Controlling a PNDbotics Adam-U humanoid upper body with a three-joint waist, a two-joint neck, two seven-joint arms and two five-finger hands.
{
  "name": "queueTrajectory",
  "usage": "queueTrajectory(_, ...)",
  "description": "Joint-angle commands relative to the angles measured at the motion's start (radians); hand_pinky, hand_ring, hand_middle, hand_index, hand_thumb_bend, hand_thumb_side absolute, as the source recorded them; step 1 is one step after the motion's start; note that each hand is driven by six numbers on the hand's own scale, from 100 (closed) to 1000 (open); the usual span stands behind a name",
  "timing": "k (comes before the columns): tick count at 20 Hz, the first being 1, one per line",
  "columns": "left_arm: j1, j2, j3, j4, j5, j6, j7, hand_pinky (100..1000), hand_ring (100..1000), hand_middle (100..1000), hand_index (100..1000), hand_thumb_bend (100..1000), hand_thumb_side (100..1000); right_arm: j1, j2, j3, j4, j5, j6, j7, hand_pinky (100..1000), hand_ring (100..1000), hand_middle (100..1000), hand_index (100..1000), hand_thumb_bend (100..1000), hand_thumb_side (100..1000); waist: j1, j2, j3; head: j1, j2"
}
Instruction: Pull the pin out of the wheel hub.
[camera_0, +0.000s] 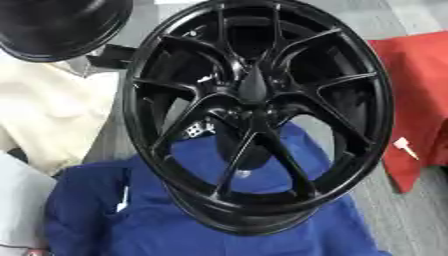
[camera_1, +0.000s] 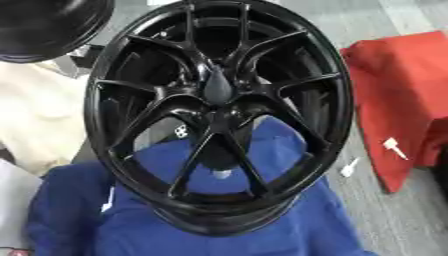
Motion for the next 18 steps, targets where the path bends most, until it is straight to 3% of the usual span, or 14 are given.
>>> queueTrajectory(1,0.075,0.116,0.072,0.023,0.013,-0.01,0.085,671,566,428,528,100,397,-0.012,-0.037,-0.017,-0.027,-0.003,-0.001,-0.007,700,558,621,684,100,879,-0.006,-0.013,0.006,0.006,0.006)
queueTrajectory(9,0.294,0.134,0.14,0.079,0.014,-0.027,0.193,684,586,462,554,100,382,-0.015,-0.034,-0.028,-0.042,-0.003,-0.002,-0.012,699,559,621,683,100,875,-0.025,-0.007,0.018,0.018,0.006)
queueTrajectory(12,0.35,0.122,0.143,0.073,-0.015,-0.031,0.19,720,637,518,618,100,378,-0.015,-0.031,-0.03,-0.044,-0.004,-0.002,-0.015,698,558,620,683,100,876,-0.029,-0.005,0.018,0.023,0.006)
queueTrajectory(15,0.387,0.109,0.143,0.061,-0.058,-0.037,0.156,809,795,689,798,100,450,-0.015,-0.028,-0.031,-0.044,-0.006,-0.001,-0.018,697,557,620,682,100,877,-0.031,-0.003,0.018,0.027,0.006)
queueTrajectory(16,0.397,0.106,0.145,0.06,-0.077,-0.037,0.145,837,842,749,847,100,511,-0.015,-0.028,-0.032,-0.044,-0.006,-0.001,-0.019,697,557,619,681,100,878,-0.032,-0.003,0.018,0.028,0.006)
queueTrajectory(17,0.404,0.105,0.147,0.061,-0.099,-0.036,0.138,856,862,776,878,235,614,-0.015,-0.027,-0.032,-0.044,-0.007,-0.002,-0.019,697,557,619,681,100,878,-0.032,-0.003,0.019,0.029,0.006)
queueTrajectory(18,0.412,0.104,0.148,0.064,-0.126,-0.032,0.134,864,870,790,893,305,667,-0.015,-0.026,-0.032,-0.044,-0.007,-0.002,-0.02,696,556,619,681,100,879,-0.032,-0.003,0.019,0.03,0.006)
